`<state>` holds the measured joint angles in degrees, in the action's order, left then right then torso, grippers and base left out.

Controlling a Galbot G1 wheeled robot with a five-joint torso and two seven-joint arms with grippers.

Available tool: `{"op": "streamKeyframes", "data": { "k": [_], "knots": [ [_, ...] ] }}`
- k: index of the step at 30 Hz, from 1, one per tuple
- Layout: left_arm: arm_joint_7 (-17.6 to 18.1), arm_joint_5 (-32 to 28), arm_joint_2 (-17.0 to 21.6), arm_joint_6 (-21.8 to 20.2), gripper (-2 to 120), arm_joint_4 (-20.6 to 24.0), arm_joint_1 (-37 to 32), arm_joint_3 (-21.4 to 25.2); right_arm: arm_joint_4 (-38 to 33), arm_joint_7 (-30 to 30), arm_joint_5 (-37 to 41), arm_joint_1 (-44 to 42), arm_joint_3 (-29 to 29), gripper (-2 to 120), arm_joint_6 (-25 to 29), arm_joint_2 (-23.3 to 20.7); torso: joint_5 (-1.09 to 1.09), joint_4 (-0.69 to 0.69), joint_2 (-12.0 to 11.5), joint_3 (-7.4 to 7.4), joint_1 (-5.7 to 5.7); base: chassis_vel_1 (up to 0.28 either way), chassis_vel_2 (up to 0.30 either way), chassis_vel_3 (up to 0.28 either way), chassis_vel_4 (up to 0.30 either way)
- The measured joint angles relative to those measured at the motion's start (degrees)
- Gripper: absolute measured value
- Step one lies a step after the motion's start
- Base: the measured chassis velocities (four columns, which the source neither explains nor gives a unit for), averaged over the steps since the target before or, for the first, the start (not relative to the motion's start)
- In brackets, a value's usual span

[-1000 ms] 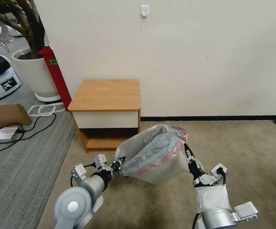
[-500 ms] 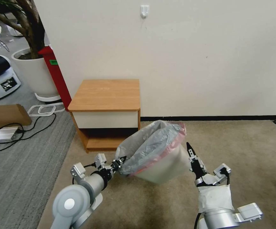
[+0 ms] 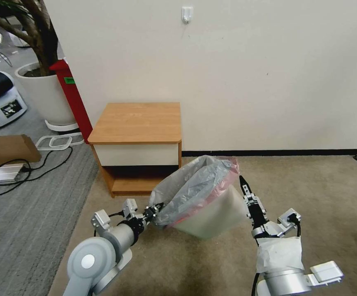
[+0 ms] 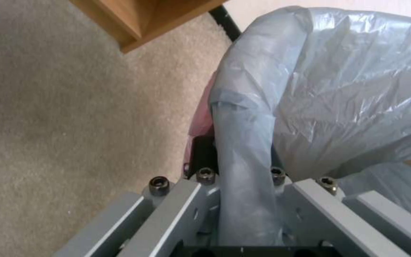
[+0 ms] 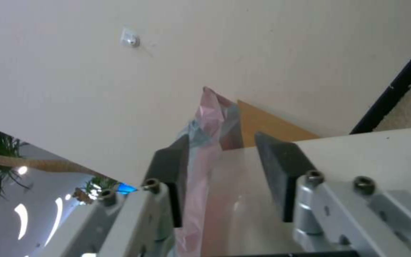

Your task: Pick up the garbage bag from the table and place it over the trash can.

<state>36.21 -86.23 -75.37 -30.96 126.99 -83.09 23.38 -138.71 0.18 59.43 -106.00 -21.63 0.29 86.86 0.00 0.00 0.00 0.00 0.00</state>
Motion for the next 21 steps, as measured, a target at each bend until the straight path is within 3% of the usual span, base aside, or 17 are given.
{"op": "streamKeyframes", "data": {
  "k": [12,21],
  "knots": [
    [1.0,0.2,-0.3,0.1,3,0.2,0.6,-1.2,-0.6,-0.5,-2.2,-0.3,0.5,87,0.0,0.4,0.00,0.00,0.0,0.00,0.00,0.000,0.000,0.000,0.000],
    [1.1,2.7,-0.5,0.6,3,-0.1,0.6,-2.5,-0.5,-0.8,-2.7,-0.4,0.9,58,0.0,0.6,0.00,0.00,0.0,0.00,0.00,0.000,0.000,0.000,0.000]
  ]
}}
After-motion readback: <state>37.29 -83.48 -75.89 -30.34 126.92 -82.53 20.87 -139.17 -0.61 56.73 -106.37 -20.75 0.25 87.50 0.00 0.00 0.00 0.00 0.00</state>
